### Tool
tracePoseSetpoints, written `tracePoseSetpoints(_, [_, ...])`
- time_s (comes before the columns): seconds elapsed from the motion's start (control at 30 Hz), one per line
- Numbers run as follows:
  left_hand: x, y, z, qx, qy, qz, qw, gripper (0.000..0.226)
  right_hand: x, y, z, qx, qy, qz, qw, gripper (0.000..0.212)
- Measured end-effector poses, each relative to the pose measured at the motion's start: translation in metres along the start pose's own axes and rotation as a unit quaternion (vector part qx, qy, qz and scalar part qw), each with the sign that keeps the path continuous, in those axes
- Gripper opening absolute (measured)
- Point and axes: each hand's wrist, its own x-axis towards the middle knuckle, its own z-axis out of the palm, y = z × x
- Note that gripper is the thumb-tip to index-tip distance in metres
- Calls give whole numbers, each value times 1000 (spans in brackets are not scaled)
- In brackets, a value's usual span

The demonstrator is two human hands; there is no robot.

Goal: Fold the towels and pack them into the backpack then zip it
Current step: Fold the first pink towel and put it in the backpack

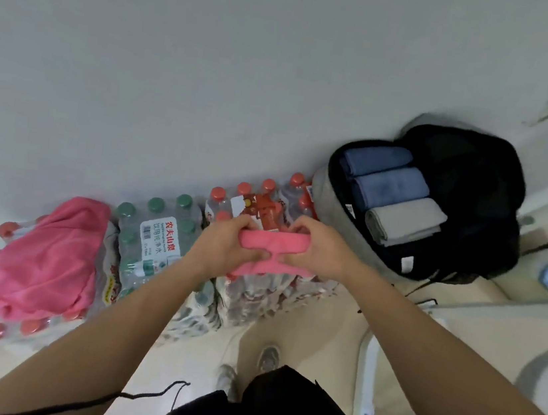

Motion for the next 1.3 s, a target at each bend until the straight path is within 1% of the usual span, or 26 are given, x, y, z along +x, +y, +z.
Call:
tracePoseSetpoints(0.1, [7, 28, -3, -50, -2, 13, 999, 43, -27, 10, -24, 85, 76, 32, 993, 46])
tracePoseSetpoints(0.2, [17, 66, 5, -87, -5, 32, 996, 42, -52, 23, -51, 140, 141, 58, 978, 54])
tracePoseSetpoints(0.3, [30, 106, 18, -114, -6, 60, 992, 40, -72, 42, -77, 151, 211, 89, 962, 56])
tracePoseSetpoints(0.37, [42, 132, 29, -137, -23, 72, 988, 35, -83, 62, -95, 135, 246, 120, 952, 56])
tracePoseSetpoints(0.43, [56, 156, 44, -143, -49, 82, 985, 35, -88, 86, -112, 106, 269, 146, 946, 58])
tracePoseSetpoints(0.53, [76, 188, 72, -125, -88, 94, 984, 37, -88, 119, -137, 49, 261, 189, 945, 61])
tracePoseSetpoints(0.63, [91, 211, 102, -64, -90, 87, 990, 41, -82, 141, -156, -11, 200, 225, 954, 62])
tracePoseSetpoints(0.77, [102, 227, 129, 20, -89, 87, 992, 39, -69, 162, -158, -88, 148, 241, 955, 42])
tracePoseSetpoints(0.83, [105, 227, 136, 64, -94, 81, 990, 40, -62, 170, -152, -109, 134, 242, 955, 38])
tracePoseSetpoints(0.93, [105, 219, 138, 149, -89, 84, 981, 44, -53, 173, -142, -140, 133, 232, 953, 35])
tracePoseSetpoints(1.0, [105, 212, 136, 187, -82, 91, 975, 47, -48, 172, -138, -163, 141, 232, 948, 32])
tracePoseSetpoints(1.1, [102, 206, 132, 221, -79, 100, 967, 52, -43, 172, -138, -198, 165, 235, 937, 37])
tracePoseSetpoints(1.2, [97, 204, 126, 223, -111, 111, 962, 57, -47, 175, -141, -213, 194, 226, 931, 39])
tracePoseSetpoints(1.23, [95, 203, 124, 216, -122, 120, 961, 52, -49, 176, -142, -214, 200, 223, 930, 39])
tracePoseSetpoints(1.3, [93, 202, 120, 198, -138, 152, 958, 24, -51, 175, -142, -222, 207, 215, 928, 41])
